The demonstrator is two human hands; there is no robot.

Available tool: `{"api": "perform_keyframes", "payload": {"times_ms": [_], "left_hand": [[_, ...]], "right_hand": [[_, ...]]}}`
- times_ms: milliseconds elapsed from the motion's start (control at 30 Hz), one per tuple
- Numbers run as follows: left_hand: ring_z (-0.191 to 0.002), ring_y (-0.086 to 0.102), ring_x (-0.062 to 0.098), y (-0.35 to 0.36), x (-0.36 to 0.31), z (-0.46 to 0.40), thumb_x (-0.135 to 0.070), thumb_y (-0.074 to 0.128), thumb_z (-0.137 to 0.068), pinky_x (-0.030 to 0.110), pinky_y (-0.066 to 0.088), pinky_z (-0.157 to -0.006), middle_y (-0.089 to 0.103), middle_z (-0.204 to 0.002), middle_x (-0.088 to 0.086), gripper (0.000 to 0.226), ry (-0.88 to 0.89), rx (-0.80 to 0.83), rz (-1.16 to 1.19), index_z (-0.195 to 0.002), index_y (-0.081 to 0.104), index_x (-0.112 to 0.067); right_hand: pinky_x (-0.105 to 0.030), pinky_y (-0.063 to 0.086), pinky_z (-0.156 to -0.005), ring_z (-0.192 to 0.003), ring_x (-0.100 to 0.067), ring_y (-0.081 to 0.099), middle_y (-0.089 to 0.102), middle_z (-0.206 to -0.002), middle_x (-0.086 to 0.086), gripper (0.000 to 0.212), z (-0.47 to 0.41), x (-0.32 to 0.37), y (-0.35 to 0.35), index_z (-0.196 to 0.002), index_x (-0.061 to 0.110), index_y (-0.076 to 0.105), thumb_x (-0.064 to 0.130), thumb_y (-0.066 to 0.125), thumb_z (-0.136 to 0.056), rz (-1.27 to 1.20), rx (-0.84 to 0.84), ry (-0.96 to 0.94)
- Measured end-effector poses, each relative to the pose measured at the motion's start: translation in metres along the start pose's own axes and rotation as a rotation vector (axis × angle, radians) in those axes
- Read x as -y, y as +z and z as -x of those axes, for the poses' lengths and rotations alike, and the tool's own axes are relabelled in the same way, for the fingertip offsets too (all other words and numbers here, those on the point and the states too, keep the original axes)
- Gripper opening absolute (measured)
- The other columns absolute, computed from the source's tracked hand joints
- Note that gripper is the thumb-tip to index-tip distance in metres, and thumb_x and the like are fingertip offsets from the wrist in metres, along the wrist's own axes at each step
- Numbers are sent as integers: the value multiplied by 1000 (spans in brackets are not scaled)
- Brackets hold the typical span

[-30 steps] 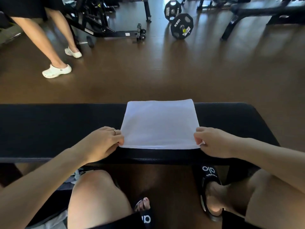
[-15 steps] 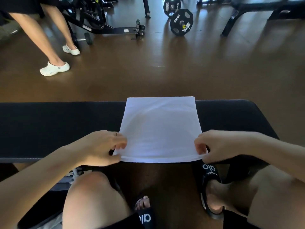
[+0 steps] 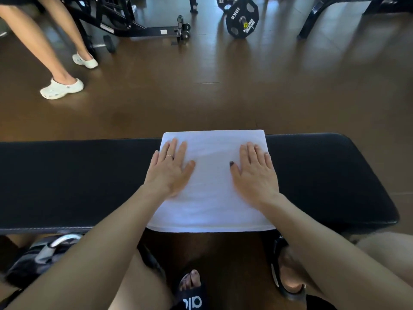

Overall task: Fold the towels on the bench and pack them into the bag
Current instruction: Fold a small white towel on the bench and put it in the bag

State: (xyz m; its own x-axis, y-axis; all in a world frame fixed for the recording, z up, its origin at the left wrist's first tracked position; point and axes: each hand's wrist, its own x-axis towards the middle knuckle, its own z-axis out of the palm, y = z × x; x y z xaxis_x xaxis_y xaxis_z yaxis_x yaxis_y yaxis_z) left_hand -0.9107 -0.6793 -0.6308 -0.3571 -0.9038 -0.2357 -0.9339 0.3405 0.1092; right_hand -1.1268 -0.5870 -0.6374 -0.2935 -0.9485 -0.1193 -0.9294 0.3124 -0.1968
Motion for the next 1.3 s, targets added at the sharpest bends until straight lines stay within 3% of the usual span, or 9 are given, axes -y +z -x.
{"api": "perform_keyframes", "payload": {"times_ms": [233,467,600,733,900,1067,1167,1233,1300], "left_hand": [[-156,-12,18,-18,-30,-20,-58,11,-102,40,-7,-126,-11,-170,3,69,116,-184,-20,-162,-2,-26],[-154,-20,17,-6,-26,-26,-57,13,-103,39,-11,-125,-19,-168,1,67,79,25,-4,-161,-10,-31],[-155,-15,20,-13,-38,-14,-57,15,-102,43,-8,-125,-14,-169,4,70,191,-136,-36,-162,-3,-25],[-152,-25,13,3,-30,23,-60,12,-101,38,-14,-124,-24,-166,-8,69,329,23,-87,-160,-13,-34],[-151,-28,15,-8,-14,43,-63,15,-102,39,-14,-124,-28,-165,-5,71,271,118,-96,-159,-17,-34],[-154,2,29,-4,1,100,-83,14,-86,49,11,-125,4,-167,10,96,408,84,-252,-160,8,-23],[-131,41,35,2,12,122,-77,32,-89,45,43,-101,39,-145,18,86,498,-71,-537,-139,36,-8],[-107,47,31,7,16,130,-48,64,-89,40,44,-77,43,-125,15,58,544,-167,-622,-121,39,-7],[-96,48,28,6,15,137,-18,74,-81,36,38,-65,46,-117,13,46,523,-173,-652,-112,41,-9]], "right_hand": [[-43,-4,-125,-155,-25,-3,0,-169,-8,66,-18,33,-14,-161,17,3,47,18,-105,-44,-77,-80],[-39,-11,-124,-155,-22,-12,-9,-168,-8,64,-10,10,0,-161,17,-3,45,15,-106,-26,4,-16],[-41,-6,-126,-155,-22,-8,-6,-168,-7,64,17,26,-8,-161,18,-1,46,13,-105,-46,-73,-107],[-42,-8,-125,-154,-20,-13,-11,-168,-4,71,59,17,7,-160,20,-5,49,-8,-96,47,13,-128],[-41,-6,-126,-154,-20,-15,-13,-168,-4,64,71,-4,5,-160,22,-10,50,0,-103,87,19,-77],[-43,-4,-126,-154,-22,-12,-8,-168,-6,66,102,-16,4,-160,23,-5,54,3,-103,96,-7,-78],[-44,11,-126,-154,-29,9,14,-166,-12,64,115,-15,3,-158,19,17,51,27,-104,-29,-106,1],[-44,33,-115,-140,-31,37,41,-150,-13,56,127,-13,2,-146,14,40,41,52,-98,-194,-263,59],[-39,46,-98,-119,-24,50,53,-130,-6,47,142,-10,2,-134,15,51,31,65,-92,-361,-379,126]]}}
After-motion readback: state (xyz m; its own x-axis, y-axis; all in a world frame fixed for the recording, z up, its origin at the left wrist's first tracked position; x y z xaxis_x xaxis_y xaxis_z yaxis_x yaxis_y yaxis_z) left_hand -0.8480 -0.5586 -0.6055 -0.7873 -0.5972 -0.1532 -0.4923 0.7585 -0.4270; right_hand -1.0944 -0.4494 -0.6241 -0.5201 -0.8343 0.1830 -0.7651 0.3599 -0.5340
